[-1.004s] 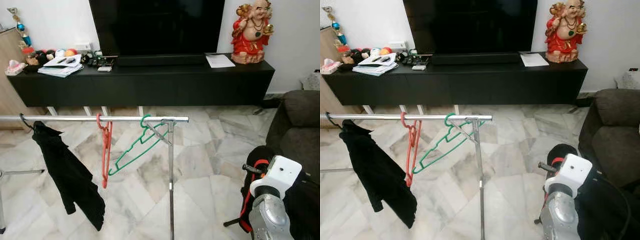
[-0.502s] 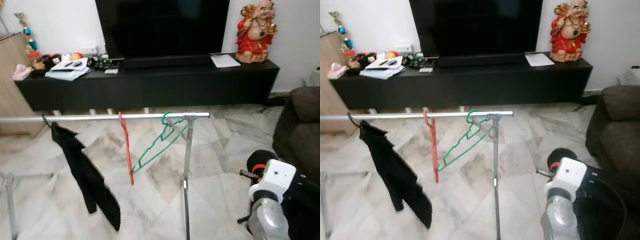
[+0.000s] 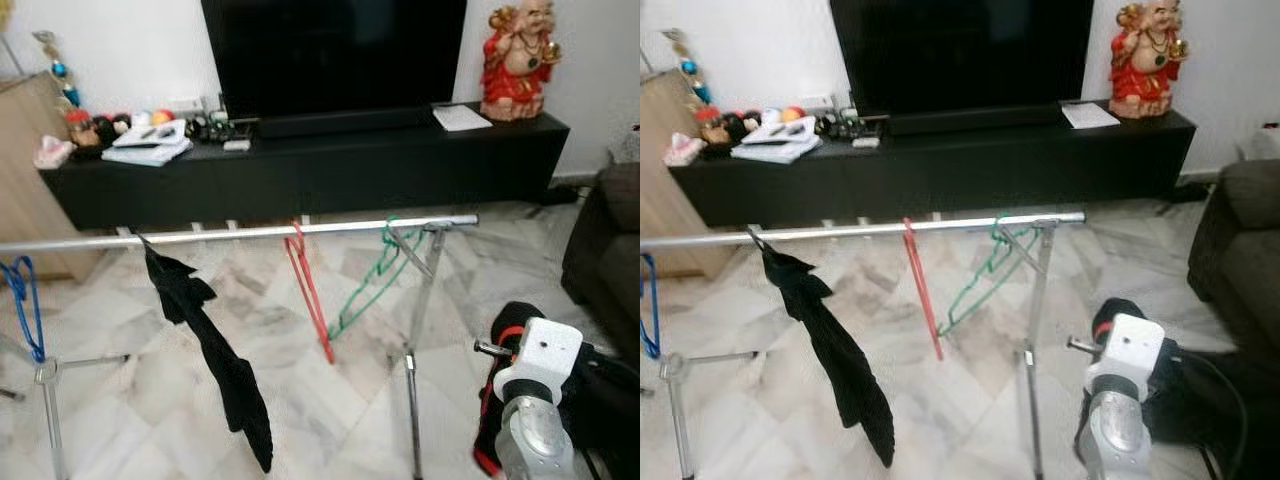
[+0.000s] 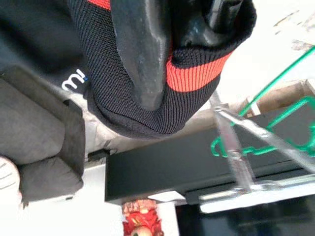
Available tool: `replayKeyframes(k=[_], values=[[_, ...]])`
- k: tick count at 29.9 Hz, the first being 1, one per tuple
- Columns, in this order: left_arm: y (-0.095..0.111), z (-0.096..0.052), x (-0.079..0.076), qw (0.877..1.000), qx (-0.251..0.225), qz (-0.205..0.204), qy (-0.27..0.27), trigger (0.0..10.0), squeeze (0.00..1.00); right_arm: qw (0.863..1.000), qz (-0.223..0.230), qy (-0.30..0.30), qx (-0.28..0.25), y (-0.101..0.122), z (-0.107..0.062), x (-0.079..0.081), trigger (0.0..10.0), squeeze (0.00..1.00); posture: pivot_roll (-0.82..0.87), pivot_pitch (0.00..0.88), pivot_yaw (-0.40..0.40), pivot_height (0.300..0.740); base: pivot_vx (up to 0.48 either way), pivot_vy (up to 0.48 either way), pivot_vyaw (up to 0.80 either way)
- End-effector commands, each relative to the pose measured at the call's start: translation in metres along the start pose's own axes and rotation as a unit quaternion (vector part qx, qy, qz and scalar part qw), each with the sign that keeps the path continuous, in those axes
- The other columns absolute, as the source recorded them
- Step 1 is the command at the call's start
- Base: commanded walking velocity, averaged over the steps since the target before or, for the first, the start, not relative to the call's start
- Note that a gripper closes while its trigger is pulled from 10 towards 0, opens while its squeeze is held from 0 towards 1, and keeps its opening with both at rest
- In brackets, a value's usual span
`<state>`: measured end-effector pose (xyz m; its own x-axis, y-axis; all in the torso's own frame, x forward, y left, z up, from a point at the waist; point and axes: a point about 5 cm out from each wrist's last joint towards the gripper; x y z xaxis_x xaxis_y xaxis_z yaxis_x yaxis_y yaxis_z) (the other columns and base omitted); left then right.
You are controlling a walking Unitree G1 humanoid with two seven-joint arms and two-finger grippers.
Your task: Hang hanger
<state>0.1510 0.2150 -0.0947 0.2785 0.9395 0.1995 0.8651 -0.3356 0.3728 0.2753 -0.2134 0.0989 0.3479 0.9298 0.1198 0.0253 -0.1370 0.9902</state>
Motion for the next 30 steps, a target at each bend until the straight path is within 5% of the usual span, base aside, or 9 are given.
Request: replayKeyframes(k=[1, 12, 15, 20, 30], values=[[-0.006, -0.001, 0.007, 1.000, 0.008, 0.000, 0.009, 10.0, 0.00, 1.000, 0.007, 0.010, -0.012, 0.004, 0.000, 0.010, 10.0, 0.00, -0.08, 0.008, 0.068, 0.740, 0.000, 0.368, 0.00], [-0.005, -0.001, 0.008, 1.000, 0.006, 0.009, 0.007, 10.0, 0.00, 0.999, 0.018, -0.027, 0.024, -0.012, -0.002, 0.000, 10.0, 0.00, -0.08, 0.014, 0.070, 0.740, 0.000, 0.151, 0.00], [-0.005, -0.001, 0.008, 1.000, 0.006, 0.010, 0.006, 10.0, 0.00, 0.995, 0.006, -0.072, 0.072, -0.029, -0.005, -0.011, 10.0, 0.00, -0.08, 0.016, 0.070, 0.740, 0.000, 0.000, 0.00], [-0.005, -0.001, 0.008, 1.000, 0.005, 0.009, 0.006, 10.0, 0.00, 0.989, 0.033, -0.068, 0.123, -0.048, -0.009, -0.009, 10.0, 0.00, -0.07, 0.014, 0.066, 0.740, 0.000, 0.000, 0.00], [-0.006, -0.002, 0.009, 1.000, 0.001, 0.006, 0.012, 10.0, 0.00, 0.989, 0.043, -0.060, 0.127, -0.051, -0.010, -0.003, 10.0, 0.00, -0.06, 0.005, 0.074, 0.740, 0.000, 0.000, 0.00]])
Point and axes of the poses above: a point about 5 cm out from each wrist's last joint towards the gripper, its own z axis pointing out of the wrist towards the gripper, its own y axis along the axis of the wrist's last joint, x = y × z, and after that the axes turned 8 degrees about z, right-handed
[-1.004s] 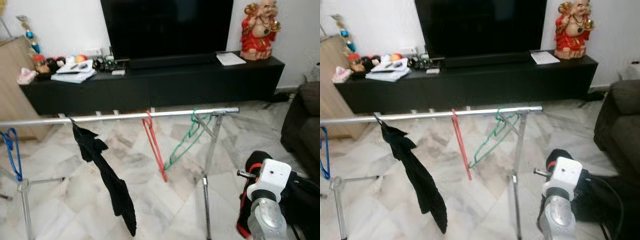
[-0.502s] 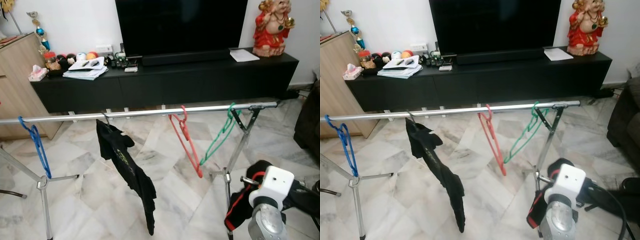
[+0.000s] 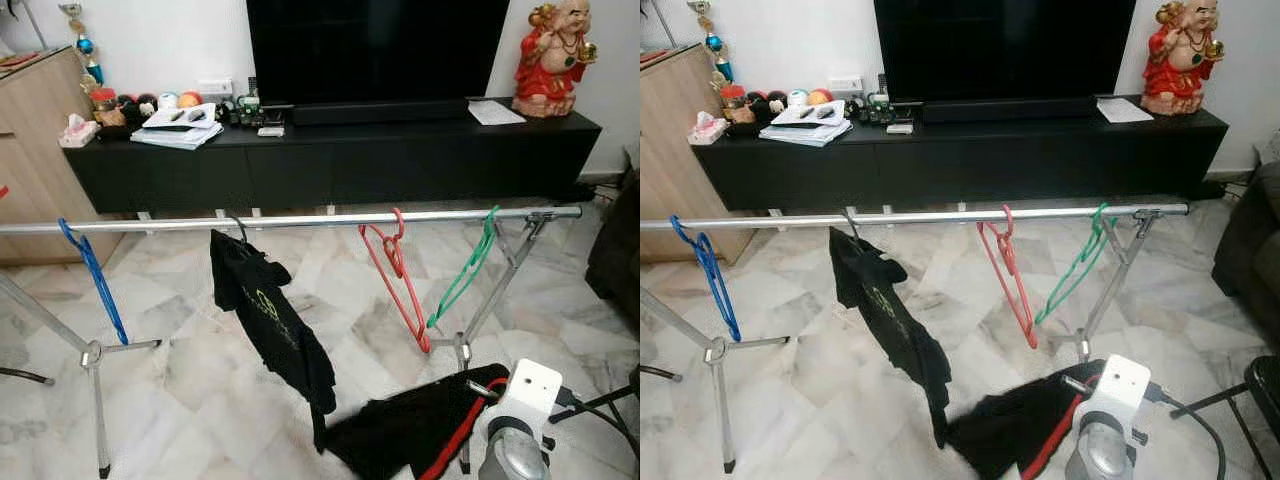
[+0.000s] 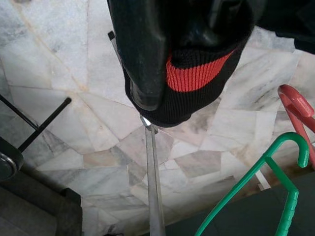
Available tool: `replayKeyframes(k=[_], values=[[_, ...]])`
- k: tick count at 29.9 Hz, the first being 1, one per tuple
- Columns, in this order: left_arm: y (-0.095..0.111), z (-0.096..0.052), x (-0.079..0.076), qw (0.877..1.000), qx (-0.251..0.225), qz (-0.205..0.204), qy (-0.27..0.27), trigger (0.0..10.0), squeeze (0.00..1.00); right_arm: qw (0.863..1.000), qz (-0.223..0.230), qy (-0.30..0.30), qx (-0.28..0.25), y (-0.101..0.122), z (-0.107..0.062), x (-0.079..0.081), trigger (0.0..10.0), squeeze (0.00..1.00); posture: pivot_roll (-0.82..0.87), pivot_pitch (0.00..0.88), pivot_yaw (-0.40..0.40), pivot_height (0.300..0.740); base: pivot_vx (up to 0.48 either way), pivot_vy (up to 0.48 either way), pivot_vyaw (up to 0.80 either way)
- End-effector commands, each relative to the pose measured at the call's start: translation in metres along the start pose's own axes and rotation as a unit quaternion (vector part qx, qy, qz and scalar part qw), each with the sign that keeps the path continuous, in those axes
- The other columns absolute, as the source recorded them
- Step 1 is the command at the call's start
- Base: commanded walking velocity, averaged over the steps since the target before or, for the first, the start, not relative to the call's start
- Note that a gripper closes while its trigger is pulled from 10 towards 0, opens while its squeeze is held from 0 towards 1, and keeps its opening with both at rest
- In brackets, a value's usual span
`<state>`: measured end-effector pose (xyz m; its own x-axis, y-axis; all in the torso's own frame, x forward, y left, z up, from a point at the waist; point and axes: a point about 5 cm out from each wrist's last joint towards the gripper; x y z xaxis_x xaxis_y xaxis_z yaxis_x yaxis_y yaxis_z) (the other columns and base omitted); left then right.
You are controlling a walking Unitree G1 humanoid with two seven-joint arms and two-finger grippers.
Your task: Hang hanger
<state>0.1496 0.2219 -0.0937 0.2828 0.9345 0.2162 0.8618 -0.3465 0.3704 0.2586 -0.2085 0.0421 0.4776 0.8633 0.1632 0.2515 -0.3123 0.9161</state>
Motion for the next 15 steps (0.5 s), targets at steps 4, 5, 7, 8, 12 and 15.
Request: replayKeyframes(k=[4, 5, 7, 8, 12, 15], values=[[-0.003, -0.001, 0.004, 1.000, -0.007, -0.006, 0.013, 10.0, 0.00, 1.000, 0.006, 0.013, -0.010, 0.004, -0.001, 0.007, 10.0, 0.00, -0.06, 0.000, 0.079, 0.740, 0.000, 0.000, 0.00], [-0.002, -0.001, 0.005, 1.000, -0.014, -0.016, 0.020, 10.0, 0.00, 1.000, 0.004, 0.023, -0.007, 0.002, -0.002, 0.010, 10.0, 0.00, -0.05, 0.000, 0.081, 0.740, 0.000, 0.000, 0.00], [-0.002, -0.001, 0.006, 0.999, -0.019, -0.024, 0.026, 10.0, 0.00, 0.999, 0.003, 0.033, -0.005, 0.000, -0.003, 0.013, 10.0, 0.00, -0.05, 0.000, 0.082, 0.740, 0.000, 0.000, 0.00], [-0.002, -0.002, 0.007, 0.998, -0.029, -0.033, 0.034, 10.0, 0.00, 0.999, 0.006, 0.048, -0.004, -0.002, -0.005, 0.017, 10.0, 0.00, -0.05, 0.000, 0.086, 0.740, 0.000, 0.000, 0.00], [0.001, -0.003, 0.009, 0.996, -0.062, -0.046, 0.044, 10.0, 0.00, 0.997, 0.002, 0.078, -0.002, -0.006, -0.008, 0.025, 10.0, 0.00, -0.06, 0.000, 0.096, 0.740, 0.000, 0.000, 0.00], [0.005, -0.004, 0.009, 0.994, -0.086, -0.051, 0.047, 10.0, 0.00, 0.996, 0.001, 0.091, -0.005, -0.006, -0.009, 0.027, 10.0, 0.00, -0.05, 0.000, 0.096, 0.740, 0.000, 0.000, 0.00]])
Point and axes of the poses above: a point about 5 cm out from each wrist's last joint towards the gripper, its own z axis pointing out of the wrist towards the gripper, its own y axis along the axis of the wrist's last joint, x = y × z, and after that the axes turned 8 degrees about z, right-handed
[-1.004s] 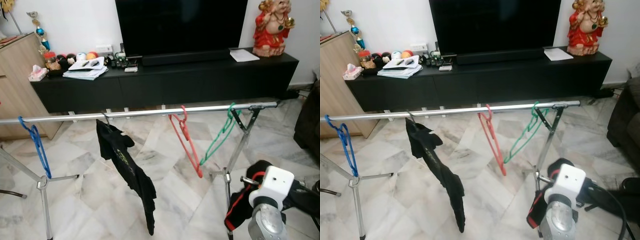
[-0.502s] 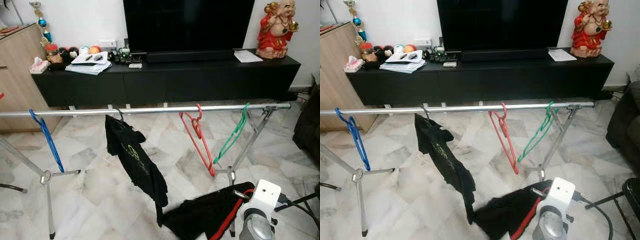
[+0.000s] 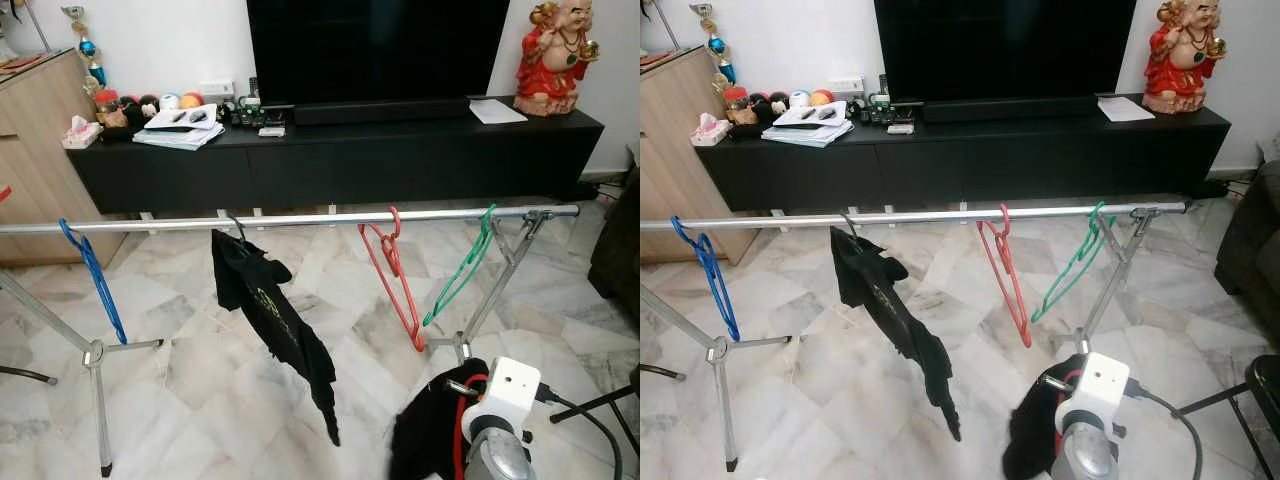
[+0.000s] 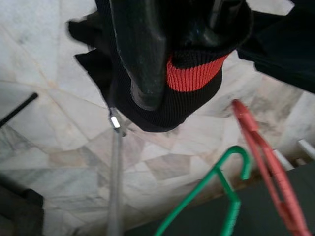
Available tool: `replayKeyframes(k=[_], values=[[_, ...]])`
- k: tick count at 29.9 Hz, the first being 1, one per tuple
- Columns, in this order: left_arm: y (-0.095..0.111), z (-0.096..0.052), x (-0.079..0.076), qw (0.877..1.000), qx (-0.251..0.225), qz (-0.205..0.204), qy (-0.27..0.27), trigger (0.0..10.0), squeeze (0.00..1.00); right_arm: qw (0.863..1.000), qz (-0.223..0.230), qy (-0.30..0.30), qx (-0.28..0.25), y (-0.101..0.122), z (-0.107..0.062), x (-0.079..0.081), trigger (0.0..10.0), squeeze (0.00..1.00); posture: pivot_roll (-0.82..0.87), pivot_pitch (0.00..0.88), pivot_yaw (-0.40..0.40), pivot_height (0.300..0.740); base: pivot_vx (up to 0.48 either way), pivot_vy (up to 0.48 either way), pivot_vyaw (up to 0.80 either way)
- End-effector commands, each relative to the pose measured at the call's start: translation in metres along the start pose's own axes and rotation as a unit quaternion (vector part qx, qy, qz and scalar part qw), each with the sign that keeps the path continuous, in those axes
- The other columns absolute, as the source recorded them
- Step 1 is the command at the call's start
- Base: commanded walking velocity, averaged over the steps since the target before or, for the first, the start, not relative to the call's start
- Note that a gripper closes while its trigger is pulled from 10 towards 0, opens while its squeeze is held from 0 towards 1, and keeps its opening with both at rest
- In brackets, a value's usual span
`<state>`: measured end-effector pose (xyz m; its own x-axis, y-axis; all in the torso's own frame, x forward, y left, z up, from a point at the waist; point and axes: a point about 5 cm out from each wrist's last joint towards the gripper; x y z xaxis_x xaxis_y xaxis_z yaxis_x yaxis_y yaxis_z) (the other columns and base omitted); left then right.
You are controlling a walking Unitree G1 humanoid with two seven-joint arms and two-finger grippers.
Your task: Hang hanger
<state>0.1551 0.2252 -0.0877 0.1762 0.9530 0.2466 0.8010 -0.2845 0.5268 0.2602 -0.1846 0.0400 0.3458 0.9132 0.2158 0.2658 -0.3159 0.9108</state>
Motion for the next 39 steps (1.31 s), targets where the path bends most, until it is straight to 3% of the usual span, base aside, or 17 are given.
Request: replayKeyframes(k=[1, 5, 13, 14, 15, 16, 17, 21, 24, 26, 32, 39], values=[[0.000, -0.001, 0.004, 1.000, -0.013, -0.014, 0.012, 10.0, 0.00, 1.000, 0.002, 0.018, -0.012, 0.002, -0.002, 0.007, 10.0, 0.00, -0.05, 0.000, 0.097, 0.740, 0.000, 0.000, 0.00], [0.005, -0.003, 0.005, 0.996, -0.064, -0.053, 0.021, 10.0, 0.00, 1.000, 0.006, 0.026, -0.004, -0.007, -0.004, 0.007, 10.0, 0.00, -0.04, 0.000, 0.094, 0.740, 0.000, 0.000, 0.00], [0.011, -0.005, 0.002, 0.991, -0.110, -0.076, 0.006, 10.0, 0.00, 0.999, 0.009, 0.036, 0.001, -0.017, -0.009, 0.003, 10.0, 0.00, -0.05, 0.000, 0.095, 0.740, 0.000, 0.000, 0.00], [0.020, -0.005, 0.007, 0.989, -0.133, -0.067, 0.012, 10.0, 0.00, 0.999, 0.009, 0.037, 0.000, -0.017, -0.009, 0.003, 10.0, 0.00, -0.05, 0.000, 0.095, 0.740, 0.000, 0.000, 0.00], [0.104, -0.017, 0.037, 0.948, -0.313, -0.043, 0.043, 10.0, 0.00, 0.999, 0.008, 0.039, -0.002, -0.017, -0.010, 0.003, 10.0, 0.00, -0.05, 0.000, 0.095, 0.740, 0.000, 0.000, 0.00], [0.129, -0.028, 0.043, 0.928, -0.369, -0.038, 0.046, 10.0, 0.00, 0.999, 0.008, 0.040, -0.002, -0.017, -0.011, 0.003, 10.0, 0.00, -0.05, 0.000, 0.095, 0.740, 0.000, 0.000, 0.00], [0.142, -0.034, 0.045, 0.917, -0.395, -0.037, 0.047, 10.0, 0.00, 0.999, 0.007, 0.040, -0.001, -0.018, -0.011, 0.002, 10.0, 0.00, -0.05, 0.000, 0.095, 0.740, 0.000, 0.000, 0.00], [0.149, -0.040, 0.043, 0.908, -0.416, -0.038, 0.046, 10.0, 0.00, 0.999, 0.000, 0.041, 0.008, -0.024, -0.012, 0.000, 10.0, 0.00, -0.05, 0.000, 0.094, 0.740, 0.000, 0.000, 0.00], [0.166, -0.047, 0.042, 0.892, -0.448, -0.049, 0.042, 10.0, 0.00, 0.999, 0.001, 0.040, 0.012, -0.028, -0.013, -0.001, 10.0, 0.00, -0.04, 0.000, 0.091, 0.740, 0.000, 0.000, 0.00], [0.170, -0.047, 0.042, 0.889, -0.453, -0.048, 0.039, 10.0, 0.00, 0.999, 0.000, 0.042, 0.012, -0.028, -0.012, -0.001, 10.0, 0.00, -0.04, 0.000, 0.091, 0.740, 0.000, 0.000, 0.00], [0.177, -0.054, 0.041, 0.893, -0.447, -0.048, 0.028, 10.0, 0.00, 0.999, -0.004, 0.048, 0.002, -0.023, -0.009, 0.000, 10.0, 0.00, -0.04, 0.000, 0.092, 0.740, 0.000, 0.000, 0.00], [0.169, -0.061, 0.037, 0.892, -0.449, -0.051, 0.019, 10.0, 0.00, 0.999, -0.005, 0.044, 0.000, -0.024, -0.009, -0.005, 10.0, 0.00, -0.03, 0.002, 0.081, 0.740, 0.000, 0.000, 0.00]])
Point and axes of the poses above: a point about 5 cm out from each wrist's last joint towards the gripper, its own z axis pointing out of the wrist towards the gripper, its own y axis along the axis of the wrist's last joint, x = y × z, and after that the axes turned 8 degrees about z, right-handed
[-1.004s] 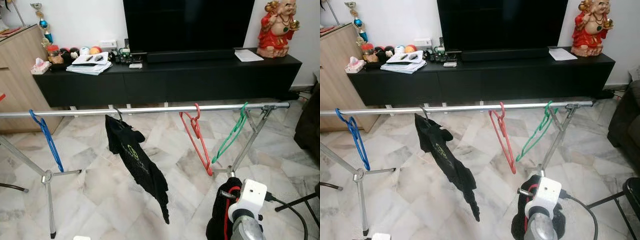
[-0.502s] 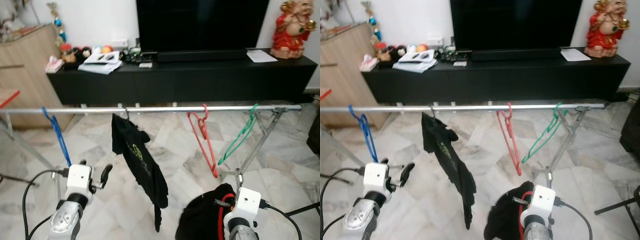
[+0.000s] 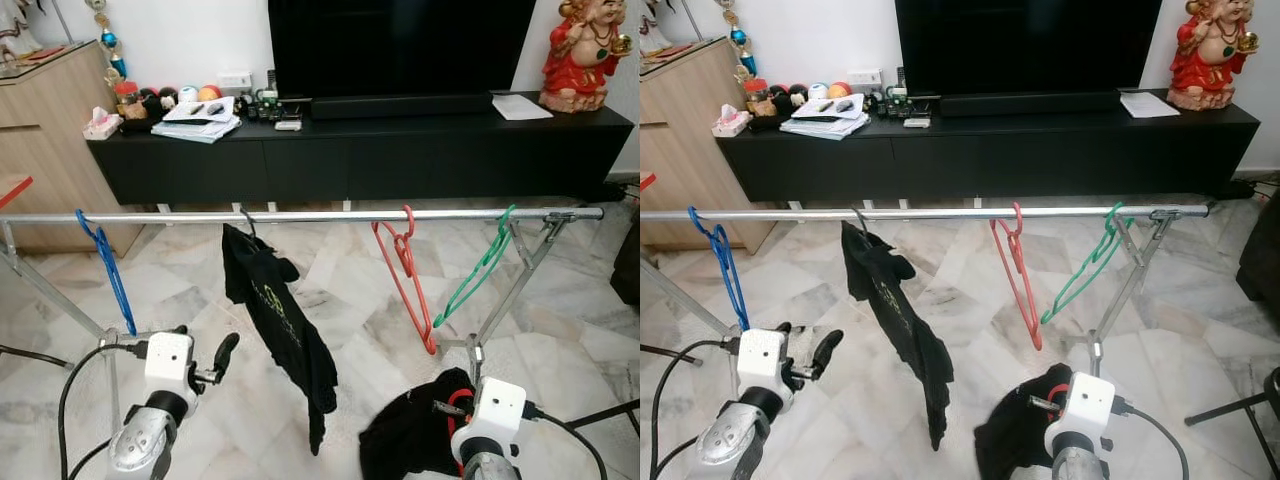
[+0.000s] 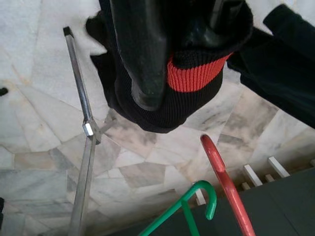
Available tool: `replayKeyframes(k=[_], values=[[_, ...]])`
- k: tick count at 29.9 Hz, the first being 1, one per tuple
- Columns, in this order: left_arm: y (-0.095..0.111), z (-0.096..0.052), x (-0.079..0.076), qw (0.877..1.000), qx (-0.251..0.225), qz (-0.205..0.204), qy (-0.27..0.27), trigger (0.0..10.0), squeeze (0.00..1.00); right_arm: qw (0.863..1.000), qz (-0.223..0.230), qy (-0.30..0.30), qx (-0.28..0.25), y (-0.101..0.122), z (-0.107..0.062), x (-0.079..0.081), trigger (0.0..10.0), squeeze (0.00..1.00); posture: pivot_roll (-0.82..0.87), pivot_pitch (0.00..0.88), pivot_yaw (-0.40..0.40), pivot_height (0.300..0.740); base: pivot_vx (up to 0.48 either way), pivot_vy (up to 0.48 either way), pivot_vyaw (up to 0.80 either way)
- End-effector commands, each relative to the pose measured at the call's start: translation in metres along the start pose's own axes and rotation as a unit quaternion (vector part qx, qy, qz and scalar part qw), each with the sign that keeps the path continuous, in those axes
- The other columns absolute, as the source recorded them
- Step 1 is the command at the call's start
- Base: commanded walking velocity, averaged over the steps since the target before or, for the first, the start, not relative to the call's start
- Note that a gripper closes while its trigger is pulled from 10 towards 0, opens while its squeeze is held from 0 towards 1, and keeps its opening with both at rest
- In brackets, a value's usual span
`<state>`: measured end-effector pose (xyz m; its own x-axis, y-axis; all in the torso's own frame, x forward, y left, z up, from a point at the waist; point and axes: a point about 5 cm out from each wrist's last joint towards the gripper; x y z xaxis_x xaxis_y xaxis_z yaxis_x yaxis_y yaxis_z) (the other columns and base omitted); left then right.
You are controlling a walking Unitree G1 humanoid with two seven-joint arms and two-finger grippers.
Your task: Hang hanger
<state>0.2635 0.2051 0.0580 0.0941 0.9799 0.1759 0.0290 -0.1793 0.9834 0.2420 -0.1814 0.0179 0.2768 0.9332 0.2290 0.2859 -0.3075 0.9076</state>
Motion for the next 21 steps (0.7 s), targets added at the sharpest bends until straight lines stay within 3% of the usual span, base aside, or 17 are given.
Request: replayKeyframes(k=[1, 21], values=[[0.0016, -0.0017, 0.0008, 1.000, 0.001, -0.004, 0.006, 10.0, 0.00, 1.000, 0.000, 0.009, -0.009, 0.0027, 0.0011, 0.0035, 10.0, 0.00, -0.03, 0.006, 0.077, 0.740, 0.000, 0.360, 0.00], [0.0030, -0.0017, -0.0003, 1.000, 0.004, -0.007, 0.008, 10.0, 0.00, 1.000, -0.002, 0.014, -0.010, 0.0039, 0.0022, 0.0056, 10.0, 0.00, -0.02, 0.010, 0.068, 0.740, 0.000, 0.474, 0.00]])
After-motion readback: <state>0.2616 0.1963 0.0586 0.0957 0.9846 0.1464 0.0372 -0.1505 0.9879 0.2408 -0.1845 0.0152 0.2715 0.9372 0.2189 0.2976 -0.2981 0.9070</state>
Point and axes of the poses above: a point about 5 cm out from each wrist's last joint towards the gripper, its own z axis pointing out of the wrist towards the gripper, its own y axis along the axis of the wrist's last joint, x = y × z, and after that the axes turned 8 degrees about z, right-handed
